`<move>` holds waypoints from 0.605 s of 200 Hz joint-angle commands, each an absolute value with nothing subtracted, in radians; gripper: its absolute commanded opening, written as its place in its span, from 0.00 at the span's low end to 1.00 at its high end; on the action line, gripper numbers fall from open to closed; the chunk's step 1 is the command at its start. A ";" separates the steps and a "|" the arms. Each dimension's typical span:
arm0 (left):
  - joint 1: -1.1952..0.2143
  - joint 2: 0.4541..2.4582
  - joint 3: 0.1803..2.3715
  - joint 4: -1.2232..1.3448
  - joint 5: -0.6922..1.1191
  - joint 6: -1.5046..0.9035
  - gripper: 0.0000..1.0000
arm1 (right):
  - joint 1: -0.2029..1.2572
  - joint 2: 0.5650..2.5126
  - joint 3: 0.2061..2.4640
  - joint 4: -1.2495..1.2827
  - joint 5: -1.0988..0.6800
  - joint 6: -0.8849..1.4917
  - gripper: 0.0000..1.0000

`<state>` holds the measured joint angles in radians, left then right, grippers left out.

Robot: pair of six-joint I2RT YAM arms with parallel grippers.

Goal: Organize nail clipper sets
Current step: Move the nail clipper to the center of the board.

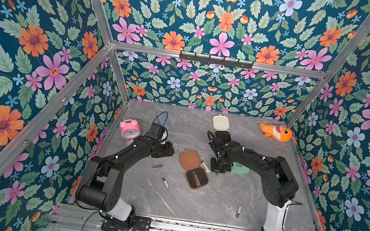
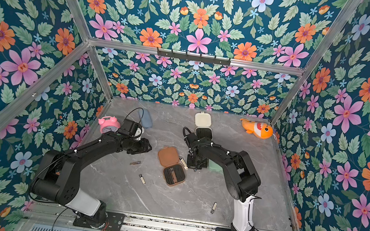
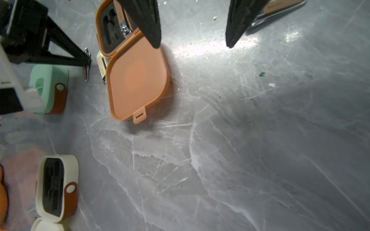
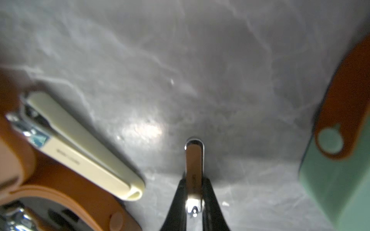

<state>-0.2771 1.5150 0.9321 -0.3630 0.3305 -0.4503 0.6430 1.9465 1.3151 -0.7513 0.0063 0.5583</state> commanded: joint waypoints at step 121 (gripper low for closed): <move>-0.287 1.545 0.901 -0.272 0.426 -0.453 0.54 | 0.717 1.837 1.116 -0.738 -0.009 0.748 0.41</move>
<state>-0.2867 1.5494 0.9081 -0.2855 0.4164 -0.4644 0.7185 1.7950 1.0904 -0.6804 -0.0311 0.7368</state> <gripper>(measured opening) 0.544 0.407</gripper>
